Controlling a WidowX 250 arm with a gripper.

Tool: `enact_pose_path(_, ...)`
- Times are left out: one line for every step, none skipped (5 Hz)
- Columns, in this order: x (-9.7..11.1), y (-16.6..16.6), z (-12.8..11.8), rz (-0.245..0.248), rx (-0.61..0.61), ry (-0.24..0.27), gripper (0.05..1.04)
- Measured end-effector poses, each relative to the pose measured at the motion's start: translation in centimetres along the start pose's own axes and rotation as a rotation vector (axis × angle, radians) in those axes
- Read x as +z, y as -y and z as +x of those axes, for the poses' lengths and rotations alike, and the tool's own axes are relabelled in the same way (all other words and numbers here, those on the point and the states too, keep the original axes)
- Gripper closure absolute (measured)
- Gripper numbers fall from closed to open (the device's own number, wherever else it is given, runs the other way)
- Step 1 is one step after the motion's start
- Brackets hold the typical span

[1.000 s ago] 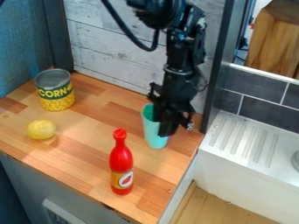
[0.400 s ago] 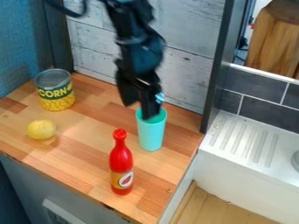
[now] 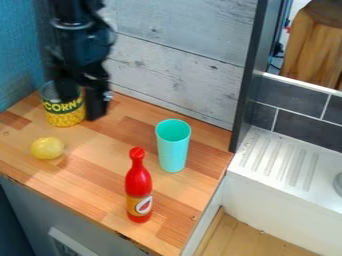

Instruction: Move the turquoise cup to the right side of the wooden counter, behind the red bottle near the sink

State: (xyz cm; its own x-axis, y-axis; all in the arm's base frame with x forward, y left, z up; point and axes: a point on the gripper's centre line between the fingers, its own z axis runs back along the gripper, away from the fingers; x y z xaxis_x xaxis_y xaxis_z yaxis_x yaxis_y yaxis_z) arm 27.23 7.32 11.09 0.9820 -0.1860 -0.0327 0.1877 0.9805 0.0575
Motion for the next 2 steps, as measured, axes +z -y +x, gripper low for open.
enact_pose_path(-1.4,-4.2,-2.2,-0.013,0.064,-0.073,0.083)
enact_pose_path(-2.4,-6.5,-2.7,-0.017,0.02,-0.082,0.083)
